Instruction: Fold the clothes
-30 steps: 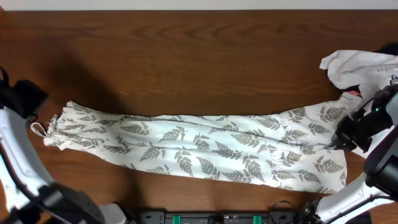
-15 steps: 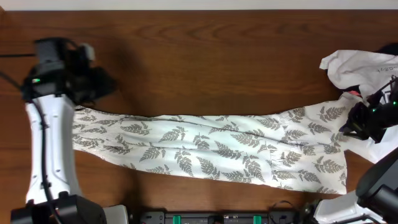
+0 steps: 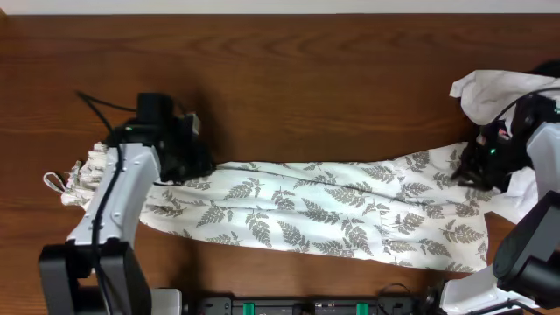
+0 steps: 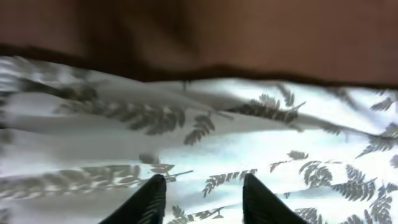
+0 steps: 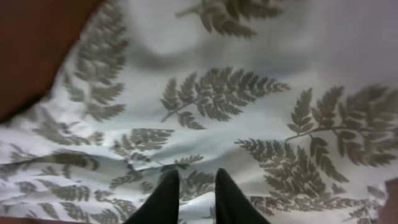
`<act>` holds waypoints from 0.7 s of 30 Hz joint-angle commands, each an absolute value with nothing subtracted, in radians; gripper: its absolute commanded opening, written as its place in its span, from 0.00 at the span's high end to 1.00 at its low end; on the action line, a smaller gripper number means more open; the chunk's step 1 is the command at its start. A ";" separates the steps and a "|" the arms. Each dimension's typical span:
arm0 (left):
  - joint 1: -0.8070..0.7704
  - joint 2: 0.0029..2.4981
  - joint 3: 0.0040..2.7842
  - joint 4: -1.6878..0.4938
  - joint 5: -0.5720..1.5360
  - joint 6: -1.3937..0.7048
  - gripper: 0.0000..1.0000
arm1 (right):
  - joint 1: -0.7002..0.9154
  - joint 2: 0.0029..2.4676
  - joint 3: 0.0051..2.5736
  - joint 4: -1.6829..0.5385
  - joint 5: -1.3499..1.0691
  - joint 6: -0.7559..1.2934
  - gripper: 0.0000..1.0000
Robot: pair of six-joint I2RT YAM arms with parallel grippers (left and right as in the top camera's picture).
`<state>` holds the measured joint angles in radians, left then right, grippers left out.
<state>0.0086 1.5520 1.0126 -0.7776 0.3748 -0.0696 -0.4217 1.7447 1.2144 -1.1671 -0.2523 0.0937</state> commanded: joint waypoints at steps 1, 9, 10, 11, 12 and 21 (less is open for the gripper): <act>-0.005 1.575 0.990 -0.749 0.373 -0.053 0.58 | -0.418 1.754 1.151 -1.139 -0.250 0.098 0.81; -0.005 1.654 0.903 -0.647 0.342 -0.088 0.57 | -0.418 1.754 0.978 -0.995 -0.250 0.168 0.87; -0.005 1.669 0.897 -0.643 0.338 -0.091 0.57 | -0.418 1.754 0.958 -0.977 -0.249 0.178 0.87; -0.005 1.685 0.893 -0.643 0.332 -0.091 0.57 | -0.418 1.754 0.941 -0.964 -0.241 0.190 0.87; -0.005 1.698 0.892 -0.645 0.324 -0.091 0.57 | -0.418 1.754 0.925 -0.953 -0.229 0.201 0.87; 0.022 1.766 0.892 -0.564 0.190 -0.175 0.56 | -0.418 1.754 0.879 -0.873 -0.125 0.265 0.86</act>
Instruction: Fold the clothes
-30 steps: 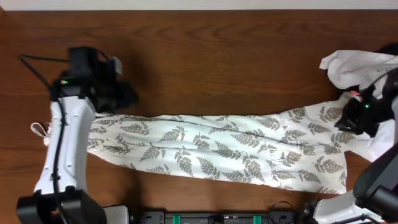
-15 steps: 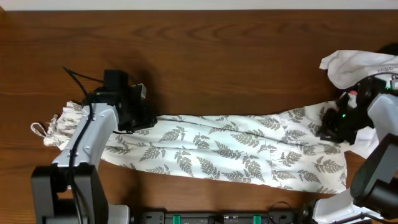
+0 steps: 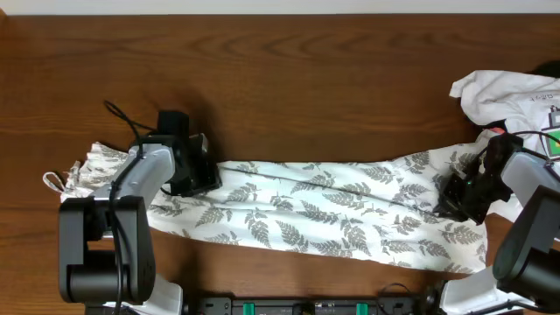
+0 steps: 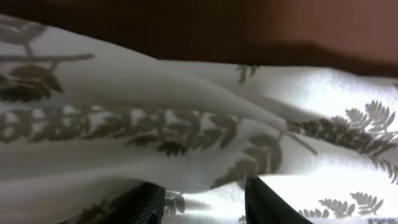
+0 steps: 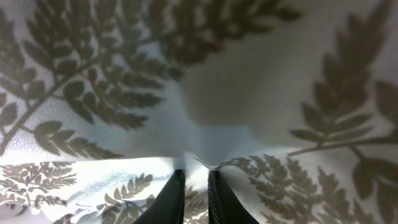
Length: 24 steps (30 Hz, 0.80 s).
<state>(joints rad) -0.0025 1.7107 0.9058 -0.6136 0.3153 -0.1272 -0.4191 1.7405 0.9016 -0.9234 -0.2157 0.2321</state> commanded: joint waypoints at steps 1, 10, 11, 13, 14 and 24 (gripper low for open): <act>0.029 1.766 0.892 -0.541 0.190 -0.195 0.53 | -0.418 1.754 0.879 -0.849 -0.137 0.266 0.86; 0.054 1.769 0.892 -0.352 0.190 -0.227 0.49 | -0.417 1.754 0.879 -0.679 -0.241 0.296 0.87; 0.054 1.771 0.892 -0.333 0.190 -0.232 0.49 | -0.417 1.754 0.879 -0.666 -0.255 0.297 0.87; 0.054 1.776 0.892 -0.300 0.190 -0.247 0.48 | -0.417 1.754 0.879 -0.646 -0.279 0.300 0.87; 0.054 1.778 0.892 -0.286 0.190 -0.256 0.49 | -0.416 1.754 0.879 -0.633 -0.292 0.300 0.87; 0.073 1.794 0.896 -0.204 0.190 -0.272 0.49 | -0.304 1.754 0.879 -0.493 -0.322 0.329 0.87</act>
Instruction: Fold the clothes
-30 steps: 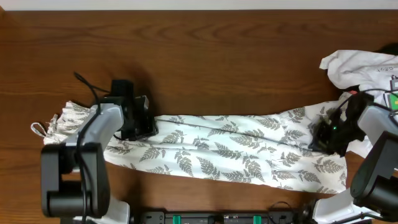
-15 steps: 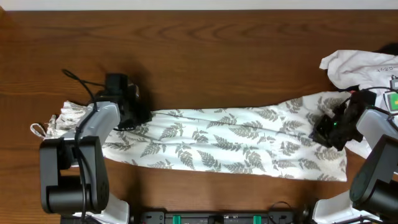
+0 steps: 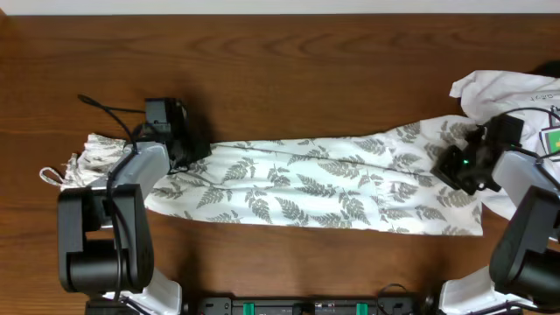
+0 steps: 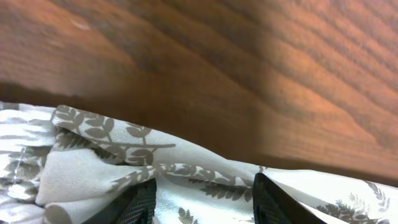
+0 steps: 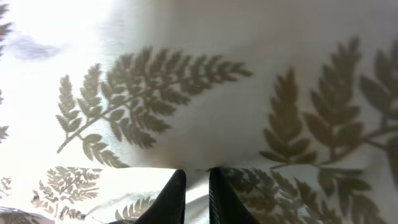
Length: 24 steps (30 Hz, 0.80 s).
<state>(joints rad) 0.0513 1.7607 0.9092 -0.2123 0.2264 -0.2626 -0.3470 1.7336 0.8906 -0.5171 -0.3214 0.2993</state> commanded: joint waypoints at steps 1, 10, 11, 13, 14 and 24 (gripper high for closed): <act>0.078 1.794 0.896 -0.192 0.190 -0.271 0.49 | -0.288 1.754 0.879 -0.471 -0.321 0.332 0.87; 0.128 1.794 0.908 -0.062 0.190 -0.271 0.49 | -0.196 1.754 0.879 -0.273 -0.294 0.388 0.87; 0.136 1.794 0.918 -0.062 0.190 -0.271 0.49 | -0.195 1.754 0.879 -0.252 -0.296 0.400 0.87; 0.150 1.794 0.941 -0.072 0.199 -0.272 0.48 | -0.195 1.754 0.879 -0.232 -0.299 0.415 0.87; 0.156 1.794 0.951 -0.082 0.205 -0.272 0.49 | -0.195 1.754 0.879 -0.229 -0.313 0.414 0.87; 0.173 1.699 1.090 -0.363 0.381 -0.209 0.44 | -0.183 1.703 0.992 -0.495 -0.440 -0.065 0.76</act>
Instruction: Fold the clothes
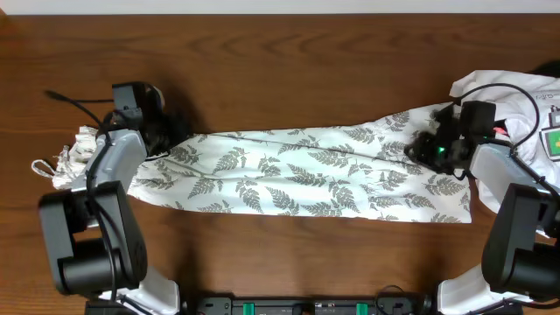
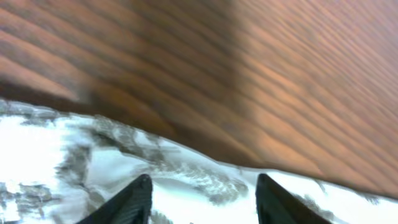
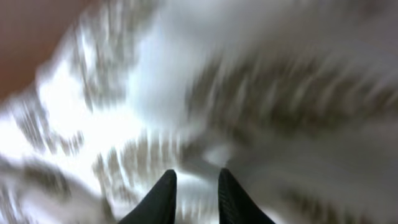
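Observation:
A long white garment with a grey fern print (image 1: 297, 175) lies stretched across the table. My left gripper (image 1: 166, 138) is at its upper left edge. In the left wrist view that gripper (image 2: 200, 182) stands open, its fingers (image 2: 134, 200) wide apart over the cloth's edge (image 2: 186, 174) and bare wood beyond. My right gripper (image 1: 425, 150) is over the garment's upper right part. The right wrist view is blurred: the gripper (image 3: 194, 175) shows a narrow gap, with fern cloth (image 3: 155, 112) filling the frame.
A crumpled white garment (image 1: 499, 92) lies at the back right, touching the fern cloth's end. The bunched left end with a drawstring loop (image 1: 61, 162) lies past the left arm. The dark wooden table (image 1: 289, 70) runs behind the cloth.
Both grippers and the garment's far edge have moved further back on the table. The right fingers were pinched together on cloth and now stand a little apart. The left gripper has moved left.
The garment first lay slanting toward the front right, with both grippers over its ends. Then the right fingers were pinched on cloth. After that the cloth sat further back and straighter, and now it sits further back again with the right fingers parted.

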`<act>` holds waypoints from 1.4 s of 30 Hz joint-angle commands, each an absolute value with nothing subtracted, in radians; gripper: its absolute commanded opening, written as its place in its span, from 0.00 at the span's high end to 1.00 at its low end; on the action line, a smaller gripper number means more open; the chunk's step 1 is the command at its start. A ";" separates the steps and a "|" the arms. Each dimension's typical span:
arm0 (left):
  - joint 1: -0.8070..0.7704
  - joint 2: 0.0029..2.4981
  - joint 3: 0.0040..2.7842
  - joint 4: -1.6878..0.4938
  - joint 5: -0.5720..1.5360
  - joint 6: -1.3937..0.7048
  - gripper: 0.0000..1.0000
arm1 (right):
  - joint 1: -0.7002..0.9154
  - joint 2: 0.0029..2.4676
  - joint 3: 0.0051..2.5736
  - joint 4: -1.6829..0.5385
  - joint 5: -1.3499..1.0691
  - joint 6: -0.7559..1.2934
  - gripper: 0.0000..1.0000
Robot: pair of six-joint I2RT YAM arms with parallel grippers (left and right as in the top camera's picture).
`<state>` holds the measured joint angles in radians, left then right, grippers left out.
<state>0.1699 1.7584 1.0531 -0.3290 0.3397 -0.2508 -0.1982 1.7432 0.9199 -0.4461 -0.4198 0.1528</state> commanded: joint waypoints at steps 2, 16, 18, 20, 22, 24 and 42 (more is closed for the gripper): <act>0.173 1.642 1.093 -0.416 0.358 -0.203 0.41 | -0.164 1.681 1.062 -0.594 -0.429 -0.167 0.73; 0.173 1.491 1.085 -0.674 0.347 -0.203 0.32 | 0.196 1.681 1.219 -0.844 -0.065 -0.673 0.25; 0.173 1.491 1.084 -0.676 0.347 -0.203 0.32 | 0.213 1.693 1.214 -0.858 -0.055 -0.683 0.24; 0.173 1.491 1.084 -0.677 0.347 -0.203 0.32 | 0.222 1.705 1.213 -0.870 -0.039 -0.682 0.23; 0.173 1.491 1.084 -0.677 0.347 -0.203 0.32 | 0.222 1.715 1.213 -0.878 -0.031 -0.682 0.23; 0.173 1.491 1.084 -0.677 0.347 -0.203 0.32 | 0.222 1.721 1.213 -0.892 -0.038 -0.682 0.22; 0.173 1.491 1.084 -0.682 0.347 -0.203 0.32 | 0.224 1.786 1.116 -0.829 -0.082 -0.666 0.34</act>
<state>0.1692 1.4876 1.0798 -0.6773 0.3447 -0.2123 0.2157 1.7805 1.1194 -0.8387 -0.0742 -0.6678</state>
